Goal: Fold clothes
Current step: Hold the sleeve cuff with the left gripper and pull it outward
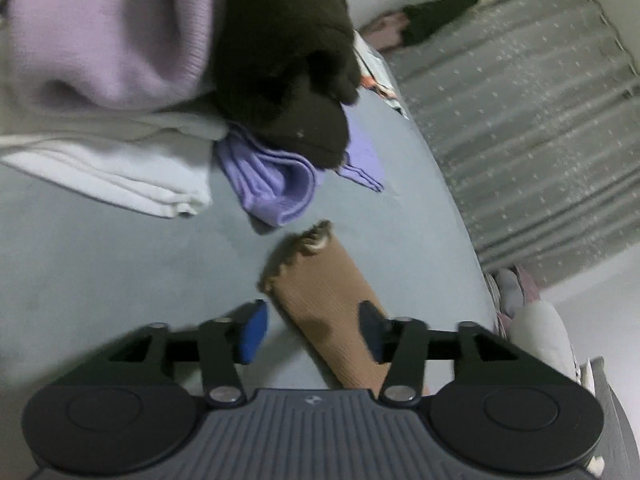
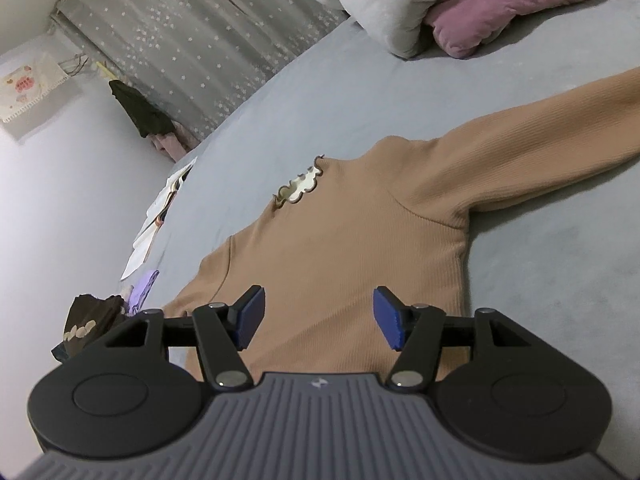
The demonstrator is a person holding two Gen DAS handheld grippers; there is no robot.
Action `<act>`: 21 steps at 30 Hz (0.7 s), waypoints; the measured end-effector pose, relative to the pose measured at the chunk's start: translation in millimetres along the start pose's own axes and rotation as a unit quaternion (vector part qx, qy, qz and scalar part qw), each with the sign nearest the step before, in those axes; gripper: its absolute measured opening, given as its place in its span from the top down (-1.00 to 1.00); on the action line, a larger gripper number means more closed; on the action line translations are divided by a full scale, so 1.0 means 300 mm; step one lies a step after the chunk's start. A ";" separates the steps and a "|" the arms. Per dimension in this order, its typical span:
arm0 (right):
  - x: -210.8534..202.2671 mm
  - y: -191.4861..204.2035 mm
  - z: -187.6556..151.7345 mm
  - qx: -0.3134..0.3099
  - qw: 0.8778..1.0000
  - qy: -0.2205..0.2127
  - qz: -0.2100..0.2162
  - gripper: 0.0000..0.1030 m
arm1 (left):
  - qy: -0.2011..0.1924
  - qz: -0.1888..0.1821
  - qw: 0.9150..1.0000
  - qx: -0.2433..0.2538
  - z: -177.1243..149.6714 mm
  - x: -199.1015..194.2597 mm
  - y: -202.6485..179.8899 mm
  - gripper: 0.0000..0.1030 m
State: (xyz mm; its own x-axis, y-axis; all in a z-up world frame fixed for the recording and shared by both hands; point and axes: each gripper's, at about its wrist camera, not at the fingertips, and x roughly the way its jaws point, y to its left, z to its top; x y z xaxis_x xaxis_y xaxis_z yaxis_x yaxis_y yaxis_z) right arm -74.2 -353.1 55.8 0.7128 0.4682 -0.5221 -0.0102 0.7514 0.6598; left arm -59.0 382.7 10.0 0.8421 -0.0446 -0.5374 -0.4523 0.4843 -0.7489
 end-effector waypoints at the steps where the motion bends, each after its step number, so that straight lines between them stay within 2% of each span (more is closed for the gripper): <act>1: 0.001 0.000 -0.001 0.000 1.000 0.000 0.000 -0.22 | -0.002 -0.001 1.000 0.003 0.001 0.005 -0.005 -0.29; 3: 0.009 0.002 -0.006 -0.002 1.000 0.003 -0.001 -0.23 | -0.006 0.001 1.000 0.017 0.002 0.026 -0.016 -0.38; 5: 0.017 0.003 -0.012 -0.005 1.000 0.006 -0.003 -0.23 | -0.017 0.011 0.998 0.058 -0.010 0.066 -0.053 -0.45; 6: 0.022 0.004 -0.016 -0.006 1.000 0.008 -0.003 -0.23 | -0.018 0.014 0.997 0.073 -0.015 0.076 -0.067 -0.41; 8: 0.029 0.011 -0.021 -0.012 1.000 0.013 -0.003 -0.23 | -0.014 0.020 0.994 0.106 -0.035 0.099 -0.097 0.32; 9: 0.029 0.017 -0.021 -0.019 1.000 0.012 -0.002 -0.23 | -0.008 0.021 0.993 0.119 -0.048 0.112 -0.108 0.79; 10: 0.029 0.023 -0.022 -0.025 1.000 0.011 -0.001 -0.23 | 0.005 0.018 0.994 0.109 -0.059 0.123 -0.103 0.82; 12: 0.028 0.049 -0.023 -0.051 0.999 0.004 0.000 -0.23 | -0.001 0.014 0.994 0.106 -0.065 0.111 -0.104 0.87; 15: 0.037 0.079 -0.025 -0.083 0.997 0.002 0.001 -0.23 | -0.023 -0.019 0.994 0.104 -0.056 0.032 -0.112 0.88; 17: 0.055 0.087 -0.030 -0.088 0.996 0.009 0.005 -0.23 | -0.043 -0.057 0.992 0.106 -0.039 -0.036 -0.129 0.88; 21: 0.134 0.135 -0.047 -0.088 0.996 0.019 0.011 -0.23 | -0.050 -0.091 0.988 0.111 -0.021 -0.055 -0.148 0.88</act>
State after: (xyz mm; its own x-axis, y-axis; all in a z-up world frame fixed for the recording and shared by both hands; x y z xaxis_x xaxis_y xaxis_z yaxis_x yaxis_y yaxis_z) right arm -55.9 -297.3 53.7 0.6839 0.4999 -0.5314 -0.1501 0.8092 0.5681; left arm -54.8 356.5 49.6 0.9337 -0.0679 -0.3515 -0.2235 0.6565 -0.7204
